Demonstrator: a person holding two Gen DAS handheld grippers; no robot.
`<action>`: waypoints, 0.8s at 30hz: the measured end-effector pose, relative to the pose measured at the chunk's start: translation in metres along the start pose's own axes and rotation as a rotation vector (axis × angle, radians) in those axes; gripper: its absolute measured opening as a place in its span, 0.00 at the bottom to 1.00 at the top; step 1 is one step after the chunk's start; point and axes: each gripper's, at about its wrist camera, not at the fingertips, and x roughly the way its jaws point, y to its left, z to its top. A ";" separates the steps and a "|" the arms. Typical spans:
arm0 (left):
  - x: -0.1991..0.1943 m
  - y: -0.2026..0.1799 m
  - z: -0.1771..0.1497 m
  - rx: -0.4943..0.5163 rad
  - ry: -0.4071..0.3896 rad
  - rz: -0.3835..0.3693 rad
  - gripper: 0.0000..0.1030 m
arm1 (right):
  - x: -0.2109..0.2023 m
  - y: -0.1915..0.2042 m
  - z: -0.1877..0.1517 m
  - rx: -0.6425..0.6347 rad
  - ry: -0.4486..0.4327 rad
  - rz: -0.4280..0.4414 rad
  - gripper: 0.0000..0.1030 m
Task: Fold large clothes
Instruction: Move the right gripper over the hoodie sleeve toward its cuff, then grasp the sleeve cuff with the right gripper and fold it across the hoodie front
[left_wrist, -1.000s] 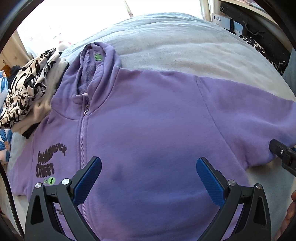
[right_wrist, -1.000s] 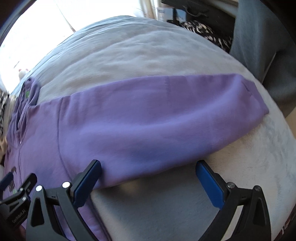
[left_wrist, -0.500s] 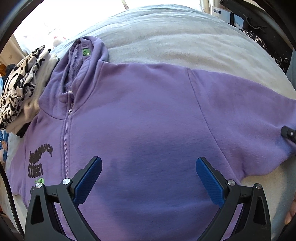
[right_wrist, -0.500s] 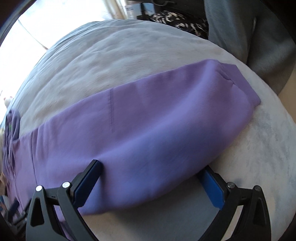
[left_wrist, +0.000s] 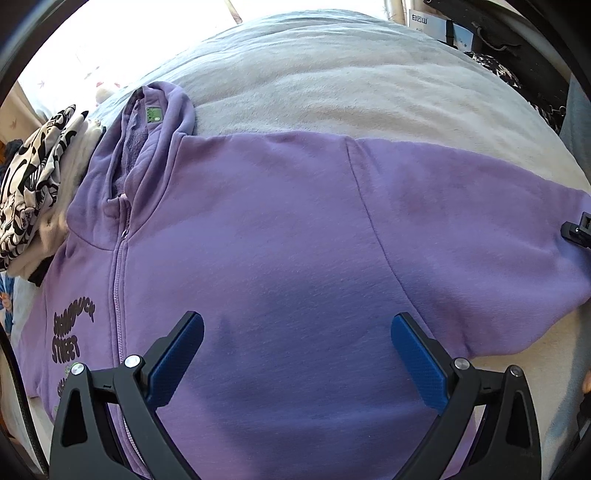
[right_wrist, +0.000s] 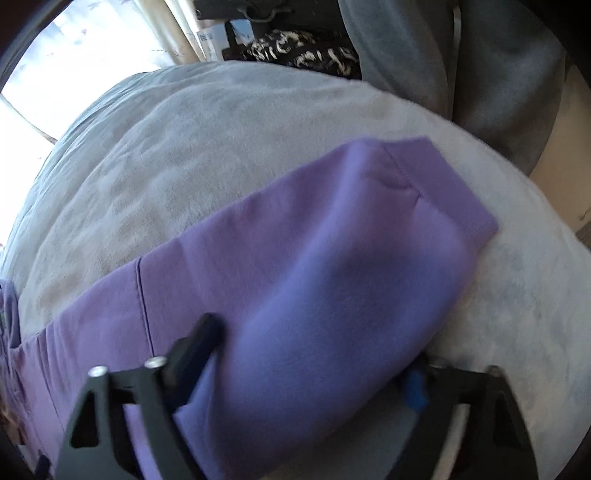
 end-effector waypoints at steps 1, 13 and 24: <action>-0.001 0.000 -0.001 0.001 -0.004 0.001 0.98 | 0.000 0.002 0.003 -0.010 -0.008 0.004 0.52; -0.020 0.013 -0.005 -0.003 -0.059 0.009 0.98 | -0.050 0.055 -0.007 -0.242 -0.200 0.001 0.15; -0.039 0.107 -0.034 -0.143 -0.071 0.037 0.98 | -0.132 0.206 -0.113 -0.760 -0.278 0.204 0.15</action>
